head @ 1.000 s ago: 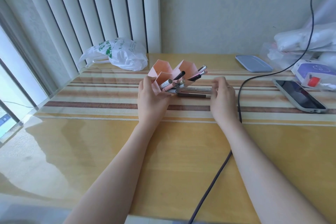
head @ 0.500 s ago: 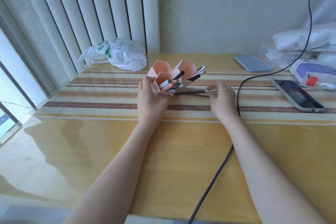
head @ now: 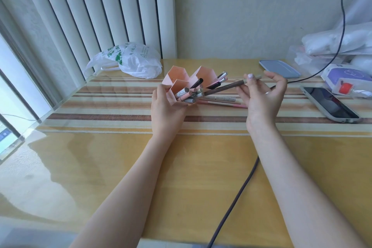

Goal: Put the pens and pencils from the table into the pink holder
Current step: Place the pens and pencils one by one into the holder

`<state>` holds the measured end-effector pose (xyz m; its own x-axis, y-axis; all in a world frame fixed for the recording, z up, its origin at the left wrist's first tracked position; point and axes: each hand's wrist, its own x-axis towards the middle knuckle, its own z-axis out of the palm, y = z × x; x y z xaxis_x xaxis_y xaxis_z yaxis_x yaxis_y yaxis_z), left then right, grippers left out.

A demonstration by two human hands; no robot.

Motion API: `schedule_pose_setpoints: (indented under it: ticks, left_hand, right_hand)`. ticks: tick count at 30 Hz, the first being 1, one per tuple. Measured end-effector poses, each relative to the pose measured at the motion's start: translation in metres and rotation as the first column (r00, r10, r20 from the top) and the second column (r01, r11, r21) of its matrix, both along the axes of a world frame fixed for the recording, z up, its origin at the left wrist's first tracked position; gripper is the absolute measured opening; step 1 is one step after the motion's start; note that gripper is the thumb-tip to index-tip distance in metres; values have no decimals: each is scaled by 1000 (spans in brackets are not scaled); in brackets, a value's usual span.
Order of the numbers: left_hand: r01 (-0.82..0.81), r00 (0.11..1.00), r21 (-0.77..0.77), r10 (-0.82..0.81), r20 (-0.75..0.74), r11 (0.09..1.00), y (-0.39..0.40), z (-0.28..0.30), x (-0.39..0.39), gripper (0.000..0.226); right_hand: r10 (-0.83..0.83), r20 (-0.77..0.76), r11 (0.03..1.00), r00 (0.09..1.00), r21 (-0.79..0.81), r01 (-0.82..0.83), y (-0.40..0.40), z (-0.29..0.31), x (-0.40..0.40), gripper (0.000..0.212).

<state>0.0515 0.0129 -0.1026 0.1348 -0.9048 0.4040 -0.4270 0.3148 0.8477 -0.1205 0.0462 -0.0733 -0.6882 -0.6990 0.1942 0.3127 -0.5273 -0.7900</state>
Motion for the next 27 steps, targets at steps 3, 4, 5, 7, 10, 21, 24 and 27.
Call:
schedule_pose_setpoints:
  ticks: [3, 4, 5, 7, 10, 21, 24, 27]
  left_hand:
    - [-6, 1000, -12, 6, 21, 1000, -1, -1, 0, 46]
    - [-8, 999, -20, 9, 31, 1000, -1, -1, 0, 46]
    - [-8, 999, -29, 10, 42, 1000, -1, -2, 0, 46]
    - [-2, 999, -50, 4, 53, 999, -1, -3, 0, 47]
    - [-2, 999, -66, 5, 48, 998, -1, -3, 0, 48]
    - [-17, 982, -73, 30, 185, 997, -5, -9, -1, 54]
    - [-14, 982, -79, 28, 185, 997, -6, -9, -1, 53]
    - [-14, 980, -96, 33, 196, 995, -6, -9, -1, 52]
  right_hand:
    - [2, -9, 998, 1000, -66, -3, 4, 5, 6, 26]
    - [-6, -30, 998, 1000, -70, 4, 5, 7, 9, 26]
    - [-18, -54, 997, 998, -73, 14, 6, 7, 12, 26]
    - [-34, -98, 996, 995, -89, 25, 7, 8, 19, 28]
    - [-37, -158, 992, 987, -122, 17, 10, 10, 24, 31]
    - [-58, -411, 990, 910, -142, -1, 13, 7, 40, 34]
    - [-95, -422, 984, 902, -177, 20, 15, 8, 39, 32]
    - [-106, -482, 982, 869, -187, 16, 14, 5, 40, 31]
